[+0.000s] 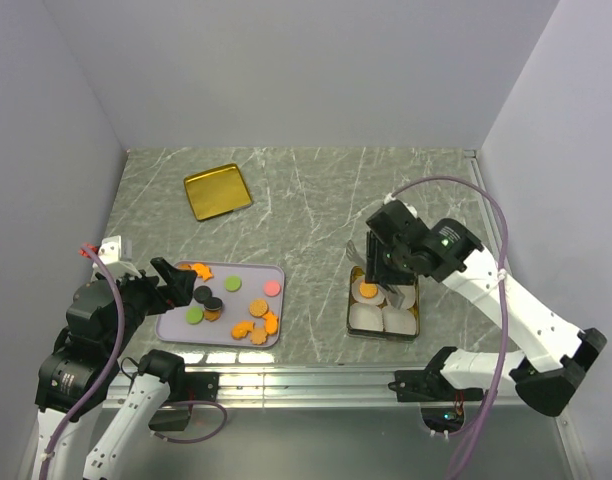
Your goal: Pack the cookies
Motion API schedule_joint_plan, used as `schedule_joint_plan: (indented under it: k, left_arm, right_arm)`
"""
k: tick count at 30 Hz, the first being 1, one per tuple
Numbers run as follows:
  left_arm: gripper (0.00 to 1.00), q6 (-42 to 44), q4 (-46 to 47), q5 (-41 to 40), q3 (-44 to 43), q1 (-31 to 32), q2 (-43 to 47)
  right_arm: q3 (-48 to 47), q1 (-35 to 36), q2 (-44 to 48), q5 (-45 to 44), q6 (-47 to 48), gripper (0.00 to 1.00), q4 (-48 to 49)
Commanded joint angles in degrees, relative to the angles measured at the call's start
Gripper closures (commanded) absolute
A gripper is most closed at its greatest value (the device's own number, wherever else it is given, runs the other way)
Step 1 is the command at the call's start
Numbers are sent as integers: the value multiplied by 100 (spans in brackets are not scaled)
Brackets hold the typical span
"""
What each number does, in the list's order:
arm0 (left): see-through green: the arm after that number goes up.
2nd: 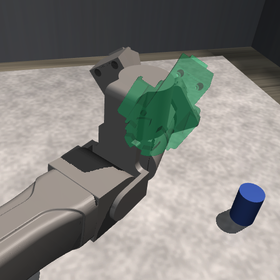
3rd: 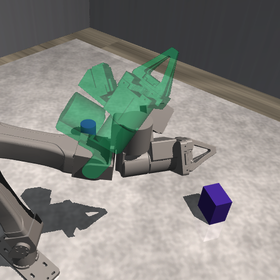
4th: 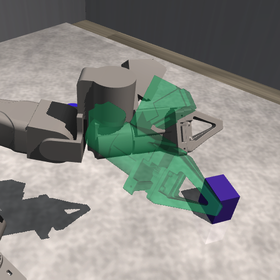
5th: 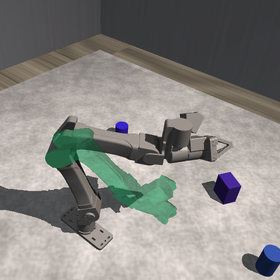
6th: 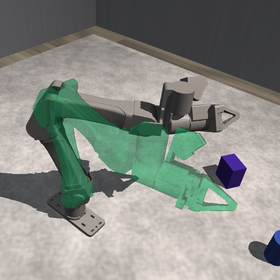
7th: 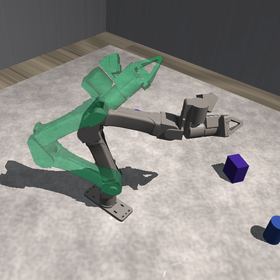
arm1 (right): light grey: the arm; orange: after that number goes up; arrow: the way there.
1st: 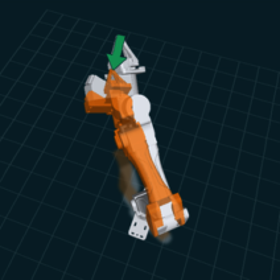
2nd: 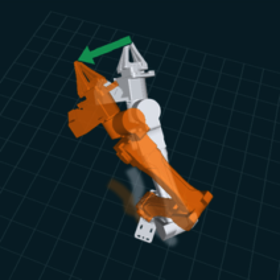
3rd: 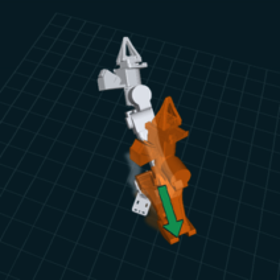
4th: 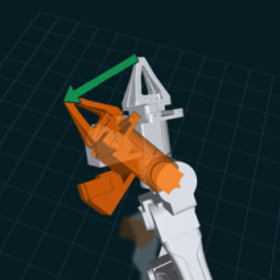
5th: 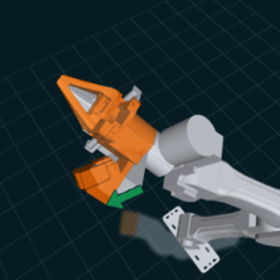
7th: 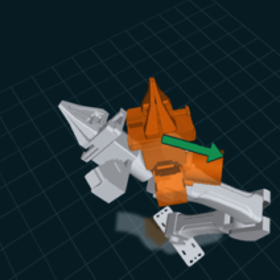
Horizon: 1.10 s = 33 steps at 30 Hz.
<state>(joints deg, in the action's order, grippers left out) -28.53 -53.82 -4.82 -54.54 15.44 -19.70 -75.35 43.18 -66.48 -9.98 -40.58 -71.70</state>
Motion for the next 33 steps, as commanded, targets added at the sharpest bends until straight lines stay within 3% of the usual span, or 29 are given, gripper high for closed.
schedule_joint_plan:
  k: [1, 17, 33]
  left_arm:
    - [1, 32, 179, -28, 5, -15, 28]
    - [1, 76, 223, 51, 23, -15, 37]
    - [1, 85, 223, 60, 40, -15, 11]
  right_arm:
    - [-497, 138, -277, 22, 76, 47, -28]
    - [-2123, 1658, -2237, -4, -196, 47, 139]
    - [-2484, 2168, -3380, 251, -56, 45, 359]
